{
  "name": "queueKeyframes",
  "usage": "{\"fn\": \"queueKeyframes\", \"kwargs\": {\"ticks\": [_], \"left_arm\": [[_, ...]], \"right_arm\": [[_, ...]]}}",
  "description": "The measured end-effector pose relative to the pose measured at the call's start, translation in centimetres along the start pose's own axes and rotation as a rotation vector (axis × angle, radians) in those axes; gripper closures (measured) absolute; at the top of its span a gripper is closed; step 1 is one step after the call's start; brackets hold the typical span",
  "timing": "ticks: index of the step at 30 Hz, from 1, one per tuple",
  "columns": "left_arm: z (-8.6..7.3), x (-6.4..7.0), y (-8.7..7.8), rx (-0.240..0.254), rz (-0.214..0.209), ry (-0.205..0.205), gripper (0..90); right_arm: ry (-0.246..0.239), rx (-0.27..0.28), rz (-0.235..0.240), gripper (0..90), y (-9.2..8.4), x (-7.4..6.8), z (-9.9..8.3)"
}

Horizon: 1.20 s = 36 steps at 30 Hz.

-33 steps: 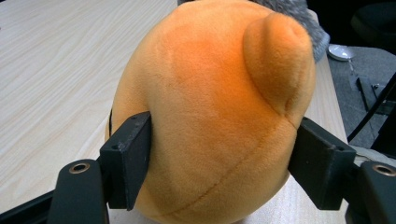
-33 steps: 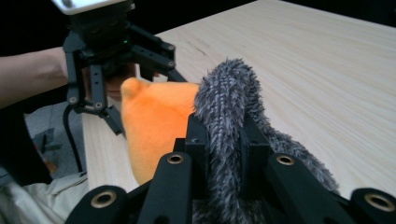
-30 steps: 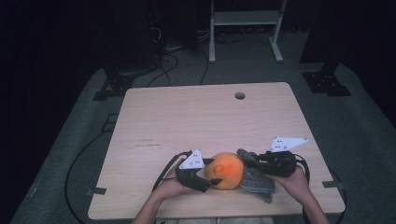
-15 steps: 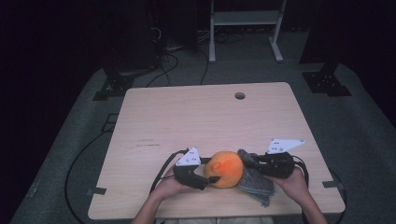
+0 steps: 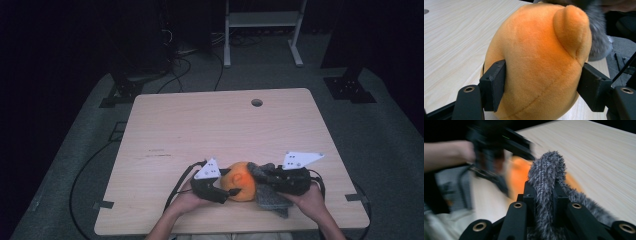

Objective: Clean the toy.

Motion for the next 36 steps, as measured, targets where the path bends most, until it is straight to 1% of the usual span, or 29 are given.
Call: {"fn": "queueKeyframes", "kwargs": {"ticks": [2,3,5,6,7,8,9,11,12,13,14,15,16,17,19,20,21,22,23,24,25,26,28,29,30,31,33,34,36], "left_arm": [[-0.2,0.1,-0.1,0.003,0.010,0.000,29.8],[-0.2,0.0,-0.2,0.005,0.009,0.002,30.2],[-0.1,-0.1,-0.3,0.012,0.007,-0.017,31.1],[-0.1,-0.1,-0.3,0.012,0.007,-0.017,31.5],[0.0,-0.3,-0.3,0.011,0.004,-0.022,31.8],[0.1,-0.2,-0.3,0.014,0.003,-0.024,32.1],[0.2,-0.2,-0.2,0.016,0.004,-0.025,32.4],[0.4,0.2,0.1,0.014,0.004,-0.010,32.7],[0.4,0.2,0.1,0.014,0.004,-0.010,32.0],[0.4,0.3,0.1,0.013,0.001,0.011,30.0],[0.4,0.3,0.1,0.013,0.001,0.011,26.8],[0.2,0.2,-0.2,0.035,-0.025,0.007,23.2],[0.1,0.2,-0.2,0.044,-0.025,0.021,20.7],[0.1,0.3,-0.1,0.051,-0.021,0.032,20.8],[0.2,0.4,0.1,0.046,-0.009,0.037,25.0],[0.3,0.5,0.3,0.044,0.007,0.046,25.0],[0.6,0.5,0.3,0.040,0.045,0.046,31.4],[0.8,0.5,0.2,0.046,0.063,0.039,34.0],[1.1,0.7,0.1,0.049,0.068,0.037,36.4],[1.1,0.7,0.1,0.049,0.068,0.037,37.6],[1.4,1.0,-0.1,0.051,0.070,0.052,37.9],[1.4,1.0,-0.2,0.055,0.058,0.047,37.9],[1.3,1.0,-0.3,0.058,0.050,0.050,36.6],[1.2,1.0,-0.2,0.045,-0.003,0.041,33.0],[1.2,1.1,-0.1,0.046,-0.011,0.038,29.5],[1.2,1.1,0.1,0.045,0.007,0.054,29.9],[1.2,1.3,0.5,0.041,0.037,0.070,33.9],[1.2,1.5,0.8,0.037,0.043,0.080,35.7],[1.4,2.1,1.3,0.023,0.053,0.116,37.0]], "right_arm": [[-0.040,-0.008,0.018,76.7,0.6,-1.1,0.4],[-0.053,-0.012,0.014,76.8,0.7,-1.3,0.5],[-0.042,-0.013,-0.014,77.2,0.4,-0.5,0.4],[-0.042,-0.013,-0.014,77.2,0.4,-0.5,0.4],[-0.017,-0.028,-0.075,77.3,-0.3,0.8,-0.1],[-0.003,-0.030,-0.101,77.3,-0.6,1.3,-0.3],[0.007,-0.032,-0.111,77.2,-0.9,1.7,-0.5],[0.015,-0.016,-0.082,77.2,-0.8,1.4,-0.4],[-0.004,-0.017,-0.067,77.0,-0.6,0.9,-0.2],[-0.021,-0.020,-0.060,77.1,-0.3,0.5,-0.1],[-0.031,-0.024,-0.059,77.1,-0.1,0.4,0.0],[-0.018,-0.025,-0.052,77.2,-0.2,0.6,-0.1],[-0.007,-0.025,-0.050,77.2,-0.3,0.9,-0.2],[0.002,-0.024,-0.056,77.2,-0.5,1.2,-0.3],[0.009,-0.023,-0.059,77.1,-0.6,1.4,-0.4],[0.009,-0.022,-0.058,77.1,-0.7,1.3,-0.4],[-0.018,-0.019,-0.057,77.0,-0.6,0.6,-0.1],[-0.029,-0.001,-0.027,77.1,-0.6,-0.1,0.3],[-0.047,0.010,0.000,77.1,-0.4,-0.8,0.7],[-0.072,0.005,-0.002,77.0,-0.3,-1.5,1.0],[-0.093,-0.001,-0.015,77.1,-0.1,-1.7,1.2],[-0.093,-0.003,-0.016,77.2,-0.1,-1.6,1.3],[-0.063,-0.004,-0.022,77.3,-0.3,-0.6,0.8],[-0.040,-0.010,-0.021,77.4,-0.4,-0.1,0.4],[-0.029,-0.016,-0.022,77.4,-0.5,0.1,0.2],[-0.031,-0.023,-0.038,77.3,-0.7,0.2,0.1],[-0.039,-0.014,-0.038,77.3,-1.0,0.0,0.4],[-0.048,-0.007,-0.032,77.3,-1.1,-0.5,0.8],[-0.098,0.000,-0.007,77.3,-0.9,-2.0,1.7]]}}
Point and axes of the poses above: each handheld gripper's, and its own axes: y roughly forward along the jaws, z roughly out of its top, x roughly to its right, the point moved 4 cm from there along y, roughly forward along the jaws, and after that the axes turned 5 degrees about y, right-handed, at the moved point
